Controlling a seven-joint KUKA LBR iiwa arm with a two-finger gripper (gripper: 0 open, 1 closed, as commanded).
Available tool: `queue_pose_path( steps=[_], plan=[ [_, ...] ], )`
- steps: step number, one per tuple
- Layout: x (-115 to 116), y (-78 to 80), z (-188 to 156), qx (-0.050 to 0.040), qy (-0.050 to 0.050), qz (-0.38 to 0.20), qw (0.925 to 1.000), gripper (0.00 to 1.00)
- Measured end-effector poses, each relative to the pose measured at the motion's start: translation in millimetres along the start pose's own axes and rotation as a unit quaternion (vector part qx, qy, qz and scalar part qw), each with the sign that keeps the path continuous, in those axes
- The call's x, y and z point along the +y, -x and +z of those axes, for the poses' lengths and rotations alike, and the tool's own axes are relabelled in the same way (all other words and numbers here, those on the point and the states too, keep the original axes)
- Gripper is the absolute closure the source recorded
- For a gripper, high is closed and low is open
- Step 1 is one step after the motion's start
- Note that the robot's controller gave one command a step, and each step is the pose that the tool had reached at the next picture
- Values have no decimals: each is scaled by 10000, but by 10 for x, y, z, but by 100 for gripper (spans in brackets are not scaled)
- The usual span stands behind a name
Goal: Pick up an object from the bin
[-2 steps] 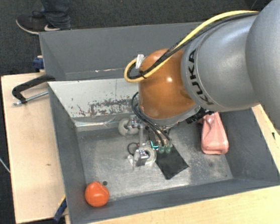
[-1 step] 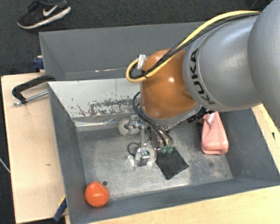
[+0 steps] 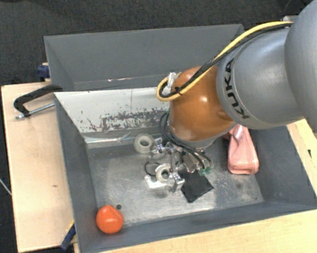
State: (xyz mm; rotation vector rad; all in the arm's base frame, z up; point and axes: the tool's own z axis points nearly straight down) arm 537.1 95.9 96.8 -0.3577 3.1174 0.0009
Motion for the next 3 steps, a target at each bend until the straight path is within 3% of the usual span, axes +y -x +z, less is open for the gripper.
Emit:
queue_pose_path(
  steps=[1,2,3],
  plan=[
    [-266,96,216,6,31,577,9983,100],
    [-266,96,217,6,31,577,9983,100],
    [-173,197,-1382,-30,1,509,9987,100]
  ],
)
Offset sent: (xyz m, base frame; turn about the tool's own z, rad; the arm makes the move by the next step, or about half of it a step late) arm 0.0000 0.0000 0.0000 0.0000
